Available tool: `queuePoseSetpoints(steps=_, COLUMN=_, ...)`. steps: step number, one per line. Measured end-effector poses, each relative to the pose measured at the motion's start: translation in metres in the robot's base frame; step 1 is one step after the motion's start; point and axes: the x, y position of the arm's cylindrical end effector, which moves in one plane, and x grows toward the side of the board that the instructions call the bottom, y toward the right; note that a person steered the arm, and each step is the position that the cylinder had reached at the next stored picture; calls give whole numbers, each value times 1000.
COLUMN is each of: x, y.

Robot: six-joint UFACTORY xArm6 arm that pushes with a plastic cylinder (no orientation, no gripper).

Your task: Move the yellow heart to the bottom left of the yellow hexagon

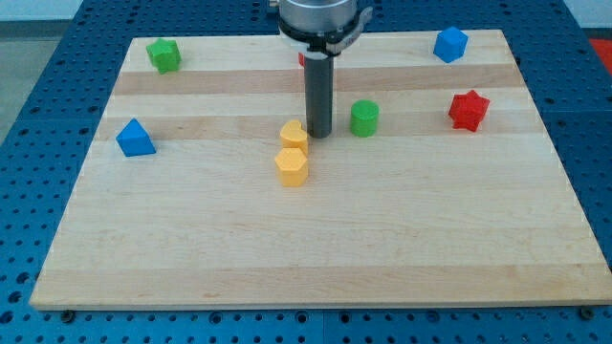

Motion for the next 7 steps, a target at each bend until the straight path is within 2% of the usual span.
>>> queuePoseSetpoints(steps=1, x=3, y=-30)
queuePoseSetpoints(steps=2, x=61, y=-91)
queuePoseSetpoints(steps=3, x=89, y=-120)
queuePoseSetpoints(steps=5, x=36, y=-104)
queuePoseSetpoints(steps=6, x=55, y=-86)
queuePoseSetpoints(steps=7, x=99, y=-86)
